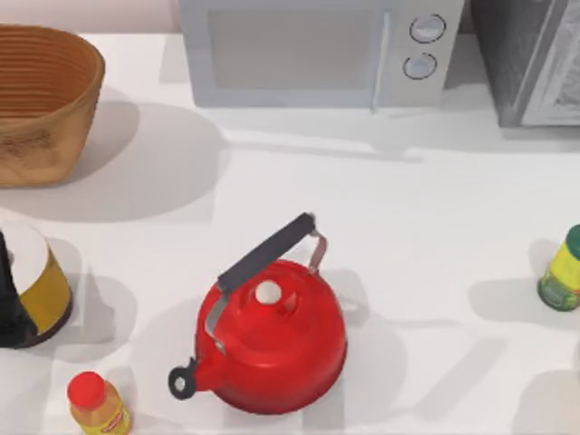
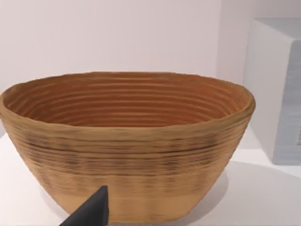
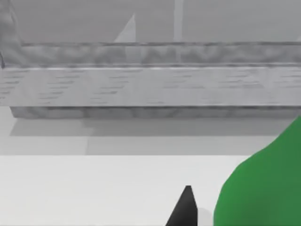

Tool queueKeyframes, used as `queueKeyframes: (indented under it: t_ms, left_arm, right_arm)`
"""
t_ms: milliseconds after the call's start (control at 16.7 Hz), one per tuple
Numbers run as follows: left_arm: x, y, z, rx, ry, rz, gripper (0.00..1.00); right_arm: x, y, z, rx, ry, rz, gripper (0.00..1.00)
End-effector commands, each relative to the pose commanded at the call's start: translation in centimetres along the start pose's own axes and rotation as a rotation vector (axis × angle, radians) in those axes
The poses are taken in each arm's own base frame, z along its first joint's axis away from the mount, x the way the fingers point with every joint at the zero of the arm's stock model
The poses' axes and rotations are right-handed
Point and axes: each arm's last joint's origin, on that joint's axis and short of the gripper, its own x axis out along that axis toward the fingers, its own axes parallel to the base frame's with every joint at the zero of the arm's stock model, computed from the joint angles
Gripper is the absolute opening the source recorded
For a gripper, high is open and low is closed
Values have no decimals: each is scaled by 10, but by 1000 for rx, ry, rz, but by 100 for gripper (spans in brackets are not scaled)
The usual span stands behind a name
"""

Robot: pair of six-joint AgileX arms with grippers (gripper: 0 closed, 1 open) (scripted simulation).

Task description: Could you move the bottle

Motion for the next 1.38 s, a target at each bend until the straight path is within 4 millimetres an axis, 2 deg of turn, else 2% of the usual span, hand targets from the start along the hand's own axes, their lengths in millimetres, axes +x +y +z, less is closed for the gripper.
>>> queueKeyframes:
  t_ms: [180, 420, 780, 1080, 1380]
  left_arm:
    - [0, 0, 0, 0, 0, 0, 100]
    - [0, 0, 0, 0, 0, 0, 100]
    - [0, 0, 0, 0, 0, 0, 100]
    - [0, 0, 0, 0, 0, 0, 100]
    - [0, 0, 0, 0, 0, 0, 100]
  right_arm:
    - [3, 0, -1, 2, -2, 1, 0]
    - [23, -4, -1, -6, -36, -3, 0]
    - [54, 0, -30, 5, 14, -1, 0]
    - [58, 0, -29, 0, 0, 0, 0]
    - [58, 0, -29, 0, 0, 0, 38]
